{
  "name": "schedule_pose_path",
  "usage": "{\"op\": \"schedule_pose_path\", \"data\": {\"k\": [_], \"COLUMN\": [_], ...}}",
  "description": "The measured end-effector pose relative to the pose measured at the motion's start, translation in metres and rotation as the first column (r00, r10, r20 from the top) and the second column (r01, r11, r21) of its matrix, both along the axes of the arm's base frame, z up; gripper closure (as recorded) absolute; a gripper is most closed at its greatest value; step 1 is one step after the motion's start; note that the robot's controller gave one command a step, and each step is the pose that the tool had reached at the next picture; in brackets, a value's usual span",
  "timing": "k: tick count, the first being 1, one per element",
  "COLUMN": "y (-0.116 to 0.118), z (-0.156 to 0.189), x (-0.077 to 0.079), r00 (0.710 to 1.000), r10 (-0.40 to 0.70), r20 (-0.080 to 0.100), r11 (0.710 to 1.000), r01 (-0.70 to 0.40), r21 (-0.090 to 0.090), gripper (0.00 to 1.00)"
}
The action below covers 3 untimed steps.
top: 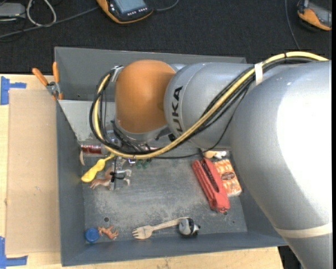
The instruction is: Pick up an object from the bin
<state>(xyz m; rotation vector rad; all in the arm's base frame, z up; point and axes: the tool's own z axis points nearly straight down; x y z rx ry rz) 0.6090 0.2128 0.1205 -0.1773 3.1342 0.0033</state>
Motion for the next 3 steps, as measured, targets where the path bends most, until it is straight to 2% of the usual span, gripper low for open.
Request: {"op": "schedule_pose_path", "data": {"k": [1,2,3], "y": [0.006,-0.003,0.003], "z": [-0.006,-0.026,-0.051], "x": [0.001,-0.006,-0.037], "r00": [0.998,0.965,0.994], "r10": [-0.058,0.263,-0.108], "r20": [-0.001,0.000,0.001], "r11": [0.998,0.965,0.994], "r01": [0.058,-0.263,0.108], "r21": [-0.001,-0.001,0.002], "gripper": [0.00,0.00,1.00]}}
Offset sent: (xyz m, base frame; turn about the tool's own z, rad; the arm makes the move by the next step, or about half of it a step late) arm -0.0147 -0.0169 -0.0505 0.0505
